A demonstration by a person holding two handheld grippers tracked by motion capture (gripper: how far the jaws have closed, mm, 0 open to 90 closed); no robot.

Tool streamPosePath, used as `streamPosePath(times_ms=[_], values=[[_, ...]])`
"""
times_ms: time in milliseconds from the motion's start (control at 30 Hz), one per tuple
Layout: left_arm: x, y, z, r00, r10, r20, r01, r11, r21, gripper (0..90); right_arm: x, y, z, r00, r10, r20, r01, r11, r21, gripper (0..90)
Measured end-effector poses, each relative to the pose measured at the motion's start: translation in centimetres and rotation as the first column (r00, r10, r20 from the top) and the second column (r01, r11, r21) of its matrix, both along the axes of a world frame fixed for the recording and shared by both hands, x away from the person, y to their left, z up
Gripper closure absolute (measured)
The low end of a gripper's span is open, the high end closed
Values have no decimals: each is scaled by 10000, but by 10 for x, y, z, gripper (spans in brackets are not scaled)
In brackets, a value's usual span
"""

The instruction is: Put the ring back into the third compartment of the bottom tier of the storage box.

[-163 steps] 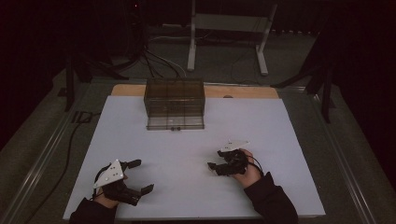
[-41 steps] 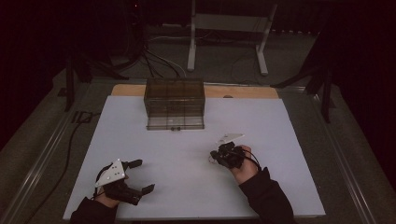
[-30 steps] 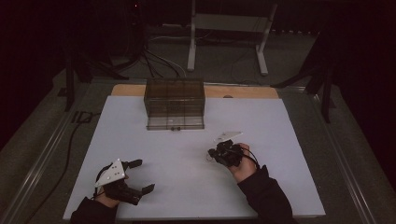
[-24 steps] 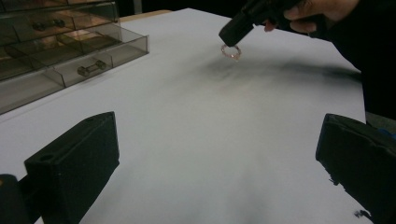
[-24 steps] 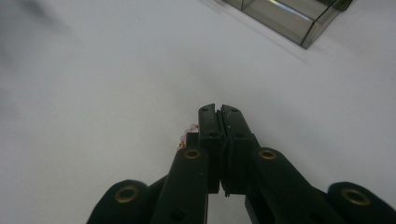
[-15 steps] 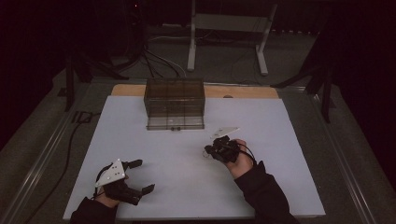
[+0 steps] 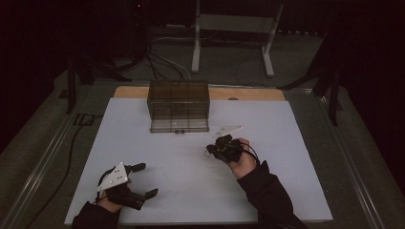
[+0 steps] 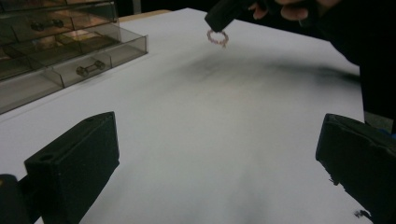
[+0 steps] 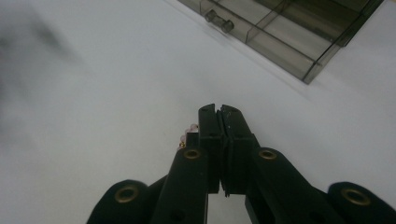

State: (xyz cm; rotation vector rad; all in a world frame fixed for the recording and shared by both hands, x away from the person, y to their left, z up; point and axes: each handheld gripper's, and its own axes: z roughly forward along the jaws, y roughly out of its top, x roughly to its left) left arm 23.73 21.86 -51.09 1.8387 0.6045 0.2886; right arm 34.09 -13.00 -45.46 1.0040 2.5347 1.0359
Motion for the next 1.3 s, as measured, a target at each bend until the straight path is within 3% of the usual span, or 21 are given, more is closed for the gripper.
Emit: streamPosePath(times_ms=[1300], values=[[-1, -1, 2, 10000, -52, 27, 53, 10000, -58, 5, 33, 13, 35, 9976, -246, 654, 220, 9990, 400, 878]])
